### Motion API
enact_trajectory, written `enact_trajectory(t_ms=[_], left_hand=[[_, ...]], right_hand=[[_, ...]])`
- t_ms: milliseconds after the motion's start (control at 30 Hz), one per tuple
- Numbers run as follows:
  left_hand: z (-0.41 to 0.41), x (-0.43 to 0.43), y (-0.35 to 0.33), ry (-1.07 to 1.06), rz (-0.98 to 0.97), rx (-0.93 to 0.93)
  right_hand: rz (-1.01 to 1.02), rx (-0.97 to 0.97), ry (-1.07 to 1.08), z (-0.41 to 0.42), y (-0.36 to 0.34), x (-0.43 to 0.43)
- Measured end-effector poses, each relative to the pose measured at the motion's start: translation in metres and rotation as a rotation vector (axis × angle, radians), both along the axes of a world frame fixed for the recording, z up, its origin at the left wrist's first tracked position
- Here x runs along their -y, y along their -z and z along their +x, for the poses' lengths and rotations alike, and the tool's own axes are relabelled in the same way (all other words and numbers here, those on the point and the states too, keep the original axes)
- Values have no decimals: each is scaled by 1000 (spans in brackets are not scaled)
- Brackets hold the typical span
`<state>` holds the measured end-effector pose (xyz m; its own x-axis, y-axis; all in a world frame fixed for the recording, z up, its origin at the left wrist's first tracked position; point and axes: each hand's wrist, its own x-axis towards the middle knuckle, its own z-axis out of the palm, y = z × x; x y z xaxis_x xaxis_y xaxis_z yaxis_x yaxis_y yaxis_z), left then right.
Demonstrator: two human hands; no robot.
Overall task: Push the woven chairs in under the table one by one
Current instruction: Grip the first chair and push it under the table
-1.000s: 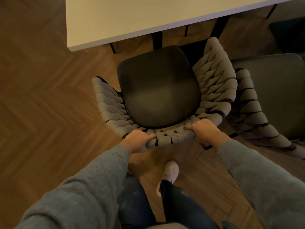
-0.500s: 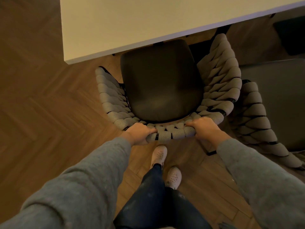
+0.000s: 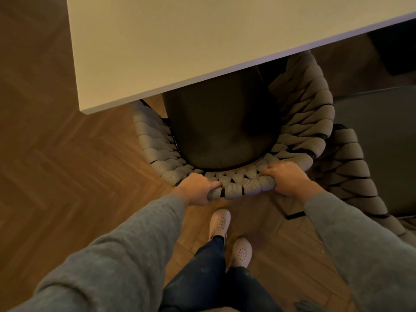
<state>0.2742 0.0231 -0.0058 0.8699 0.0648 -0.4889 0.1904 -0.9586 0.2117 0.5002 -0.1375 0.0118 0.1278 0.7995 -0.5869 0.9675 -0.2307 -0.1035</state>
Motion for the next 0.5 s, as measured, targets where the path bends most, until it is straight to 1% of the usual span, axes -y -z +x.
enact_trajectory(t_ms=[500], left_hand=[[-1, -12, -5, 66, -1, -67]], right_hand=[[-5, 47, 28, -13, 1, -4]])
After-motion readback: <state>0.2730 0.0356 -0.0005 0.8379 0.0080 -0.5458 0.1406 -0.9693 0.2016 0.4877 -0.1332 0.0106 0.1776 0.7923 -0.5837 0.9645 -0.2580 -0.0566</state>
